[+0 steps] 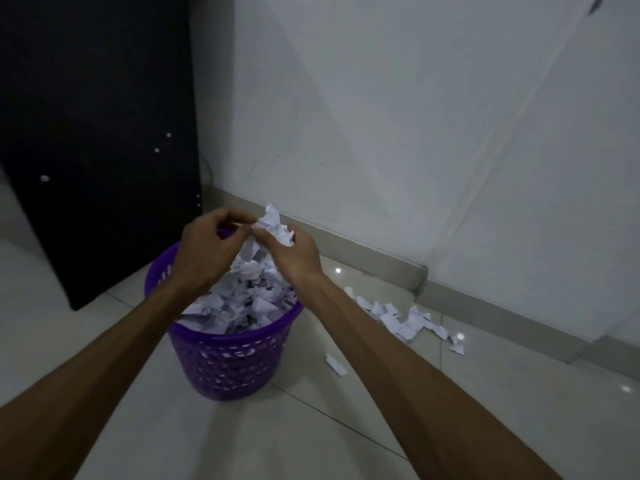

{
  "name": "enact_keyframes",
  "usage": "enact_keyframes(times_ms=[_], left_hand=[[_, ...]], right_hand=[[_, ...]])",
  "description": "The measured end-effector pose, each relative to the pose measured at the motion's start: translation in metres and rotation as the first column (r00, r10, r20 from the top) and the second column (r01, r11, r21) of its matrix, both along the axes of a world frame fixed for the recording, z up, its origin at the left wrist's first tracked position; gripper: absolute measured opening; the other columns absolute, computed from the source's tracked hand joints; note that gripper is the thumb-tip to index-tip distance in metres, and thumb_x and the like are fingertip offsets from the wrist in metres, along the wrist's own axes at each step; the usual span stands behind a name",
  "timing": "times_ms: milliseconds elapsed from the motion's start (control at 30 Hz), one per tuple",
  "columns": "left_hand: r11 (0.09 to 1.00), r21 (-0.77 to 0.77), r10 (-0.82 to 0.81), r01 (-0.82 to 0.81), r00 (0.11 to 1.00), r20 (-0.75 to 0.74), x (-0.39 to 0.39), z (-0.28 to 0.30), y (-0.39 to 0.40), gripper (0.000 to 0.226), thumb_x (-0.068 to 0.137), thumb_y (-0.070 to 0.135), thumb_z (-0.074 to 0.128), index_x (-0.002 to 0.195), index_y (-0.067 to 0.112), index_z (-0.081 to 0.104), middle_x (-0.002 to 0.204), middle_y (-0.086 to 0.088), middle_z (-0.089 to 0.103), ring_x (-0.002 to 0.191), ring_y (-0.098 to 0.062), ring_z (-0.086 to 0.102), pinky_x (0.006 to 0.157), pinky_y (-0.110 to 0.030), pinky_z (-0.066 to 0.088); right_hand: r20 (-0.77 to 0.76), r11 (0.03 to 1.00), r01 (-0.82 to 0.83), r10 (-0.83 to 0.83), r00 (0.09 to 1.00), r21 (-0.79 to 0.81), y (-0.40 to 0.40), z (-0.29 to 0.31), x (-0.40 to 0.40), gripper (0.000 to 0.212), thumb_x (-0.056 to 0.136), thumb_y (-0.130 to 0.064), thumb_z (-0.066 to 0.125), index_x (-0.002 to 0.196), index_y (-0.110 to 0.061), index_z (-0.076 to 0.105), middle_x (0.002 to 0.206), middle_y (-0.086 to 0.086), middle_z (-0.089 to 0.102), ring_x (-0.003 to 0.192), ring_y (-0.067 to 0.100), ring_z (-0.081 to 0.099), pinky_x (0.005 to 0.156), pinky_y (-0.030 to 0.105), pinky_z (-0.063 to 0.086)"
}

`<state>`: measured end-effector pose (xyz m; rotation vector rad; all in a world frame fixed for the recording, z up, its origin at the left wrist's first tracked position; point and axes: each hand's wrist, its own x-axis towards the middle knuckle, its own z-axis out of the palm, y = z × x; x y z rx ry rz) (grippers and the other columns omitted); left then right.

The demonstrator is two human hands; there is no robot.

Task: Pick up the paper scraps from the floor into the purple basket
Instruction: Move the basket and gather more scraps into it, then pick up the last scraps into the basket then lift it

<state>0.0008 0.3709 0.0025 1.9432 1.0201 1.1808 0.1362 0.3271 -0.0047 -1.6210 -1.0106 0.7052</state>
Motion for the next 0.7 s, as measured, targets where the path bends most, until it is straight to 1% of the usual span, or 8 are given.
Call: enact_keyframes(times_ms=[67,167,267,367,500,567,633,700], left_hand=[[0.999,-0.022,0.03,-0.03,0.999,-0.026,-0.015,-0.011,0.003,0.018,0.093,0.016,0.061,0.108,0.025,0.065,0.108,0.006,0.065,0.093,-0.004,0.062,0.062,-0.01,0.05],[0.993,-0.034,0.108,-0.11,0.992,-0.067,-0.032,-0.024,0.007,0.018,0.093,0.016,0.061,0.106,0.028,0.065,0.111,0.004,0.063,0.096,-0.009,0.061,0.075,-0.019,0.051],[0.983,-0.028,0.174,-0.179,0.976,-0.134,-0.046,-0.034,0.011,0.02,0.092,0.016,0.062,0.11,0.024,0.064,0.12,-0.002,0.059,0.101,-0.013,0.057,0.081,-0.027,0.049],[0.966,-0.045,0.243,-0.254,0.955,-0.172,-0.06,-0.046,0.015,0.029,0.09,0.019,0.064,0.118,0.021,0.062,0.125,-0.008,0.058,0.107,-0.021,0.06,0.087,-0.039,0.055],[0.93,-0.136,0.316,-0.34,0.933,-0.171,-0.069,-0.057,0.014,0.048,0.089,0.023,0.066,0.133,0.012,0.051,0.129,-0.015,0.056,0.113,-0.03,0.058,0.09,-0.049,0.054],[0.908,-0.235,0.327,-0.347,0.937,-0.121,-0.066,-0.059,0.011,0.055,0.092,0.021,0.064,0.141,0.01,0.043,0.135,-0.015,0.052,0.119,-0.032,0.054,0.093,-0.043,0.05],[0.882,-0.346,0.32,-0.319,0.946,-0.056,-0.062,-0.06,0.008,0.059,0.093,0.021,0.062,0.145,0.011,0.036,0.139,-0.014,0.05,0.121,-0.03,0.053,0.09,-0.036,0.046],[0.862,-0.418,0.317,-0.286,0.948,0.005,-0.058,-0.059,0.007,0.063,0.092,0.023,0.064,0.146,0.012,0.034,0.14,-0.013,0.049,0.121,-0.029,0.052,0.09,-0.036,0.044]], right_hand=[[0.05,1.0,-0.012,0.012,0.999,-0.006,0.0,-0.011,-0.01,0.044,0.077,-0.046,0.08,0.108,-0.017,0.067,0.102,-0.001,0.07,0.091,0.017,0.066,0.077,0.027,0.054],[0.142,1.0,-0.007,0.008,0.99,-0.008,-0.005,-0.018,-0.008,0.056,0.065,-0.048,0.087,0.111,-0.026,0.065,0.105,-0.01,0.065,0.093,0.009,0.061,0.079,0.021,0.048],[0.218,0.998,0.049,-0.038,0.975,-0.044,-0.01,-0.015,0.005,0.072,0.06,-0.066,0.082,0.12,-0.034,0.06,0.119,-0.013,0.062,0.106,0.01,0.058,0.094,0.03,0.049],[0.179,0.988,0.154,-0.146,0.973,-0.031,-0.015,-0.016,0.018,0.076,0.065,-0.079,0.068,0.126,-0.034,0.058,0.136,-0.006,0.057,0.121,0.018,0.055,0.104,0.045,0.046],[0.117,0.972,0.222,-0.212,0.97,-0.08,-0.025,-0.025,0.033,0.09,0.069,-0.082,0.06,0.138,-0.026,0.049,0.145,0.0,0.05,0.128,0.023,0.051,0.106,0.044,0.043],[0.01,0.975,0.166,-0.166,0.986,-0.15,-0.027,-0.033,0.035,0.091,0.078,-0.079,0.053,0.144,-0.018,0.044,0.143,0.002,0.051,0.128,0.024,0.052,0.101,0.036,0.042],[-0.051,0.971,0.116,-0.129,0.99,-0.209,-0.028,-0.043,0.035,0.099,0.072,-0.089,0.046,0.137,-0.015,0.053,0.131,0.0,0.062,0.118,0.022,0.061,0.099,0.037,0.048],[-0.06,0.978,0.072,-0.085,0.995,-0.198,-0.029,-0.051,0.035,0.08,0.078,-0.082,0.049,0.121,-0.017,0.065,0.11,-0.002,0.073,0.1,0.017,0.07,0.091,0.037,0.055]])
